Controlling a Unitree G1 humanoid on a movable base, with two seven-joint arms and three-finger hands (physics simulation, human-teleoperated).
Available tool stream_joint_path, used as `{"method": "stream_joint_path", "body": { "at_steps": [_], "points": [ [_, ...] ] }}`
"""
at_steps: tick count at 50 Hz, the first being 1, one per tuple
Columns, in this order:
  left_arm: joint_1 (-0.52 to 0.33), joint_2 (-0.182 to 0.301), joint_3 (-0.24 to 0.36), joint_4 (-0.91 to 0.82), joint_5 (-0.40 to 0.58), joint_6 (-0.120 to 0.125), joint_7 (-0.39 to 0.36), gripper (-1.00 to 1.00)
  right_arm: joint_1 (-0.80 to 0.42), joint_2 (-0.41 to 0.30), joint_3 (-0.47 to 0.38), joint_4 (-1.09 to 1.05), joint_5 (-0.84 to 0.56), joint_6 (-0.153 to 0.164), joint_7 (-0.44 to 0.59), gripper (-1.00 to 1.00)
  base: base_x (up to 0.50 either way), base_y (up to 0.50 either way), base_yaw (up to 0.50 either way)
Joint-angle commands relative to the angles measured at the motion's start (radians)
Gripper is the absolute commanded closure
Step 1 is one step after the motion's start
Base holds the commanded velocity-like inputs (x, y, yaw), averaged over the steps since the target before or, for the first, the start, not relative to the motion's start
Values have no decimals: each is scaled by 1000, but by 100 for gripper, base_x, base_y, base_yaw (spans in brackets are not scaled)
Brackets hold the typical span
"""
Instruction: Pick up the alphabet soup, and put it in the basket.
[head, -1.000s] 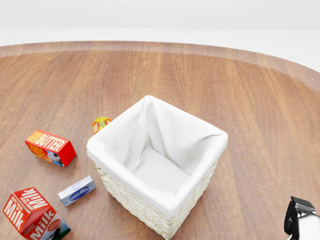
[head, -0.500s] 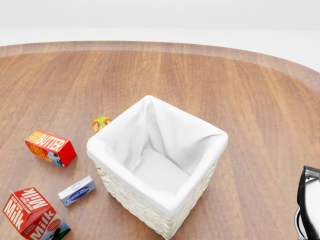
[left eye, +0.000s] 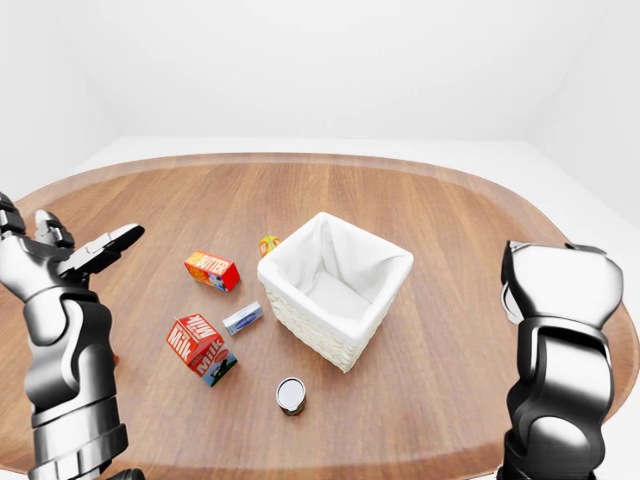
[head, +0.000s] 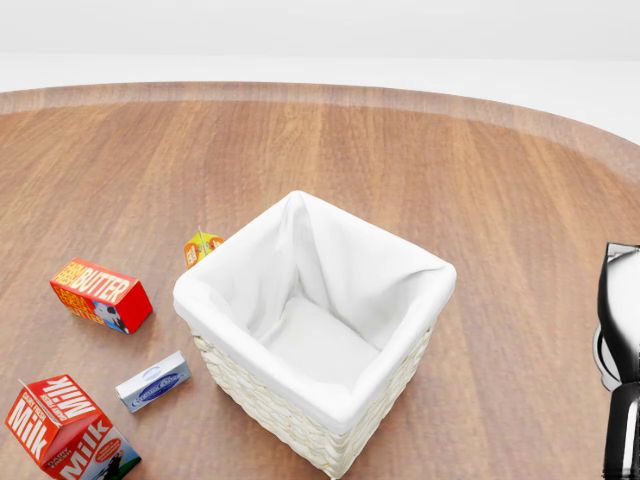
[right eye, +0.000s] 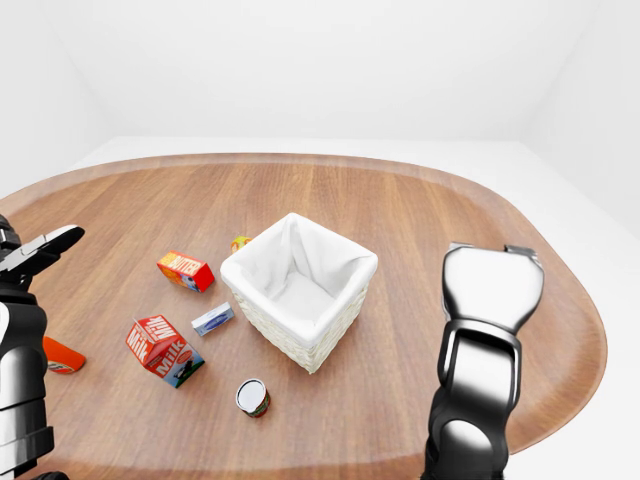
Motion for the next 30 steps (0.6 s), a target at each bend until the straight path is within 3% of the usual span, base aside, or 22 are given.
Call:
{"method": "stream_joint_path", "body": {
  "at_steps": [1, 11, 18, 30],
  "points": [
    [0, -2, 0, 1, 3, 0, -3, -100, -182, -111, 71, 61, 0, 0, 44, 100, 0, 0, 0],
    [2, -2, 1, -9, 2, 0, -3, -100, -355, -212, 188, 176, 0, 0, 44, 100, 0, 0, 0],
    [0, -3, 0, -4, 3, 0, -3, -100, -467, -232, 274, 244, 0, 0, 44, 100, 0, 0, 0],
    [0, -2, 0, -6, 1, 0, -2, -100, -571, -278, 309, 288, 0, 0, 44, 100, 0, 0, 0]
  ]
}}
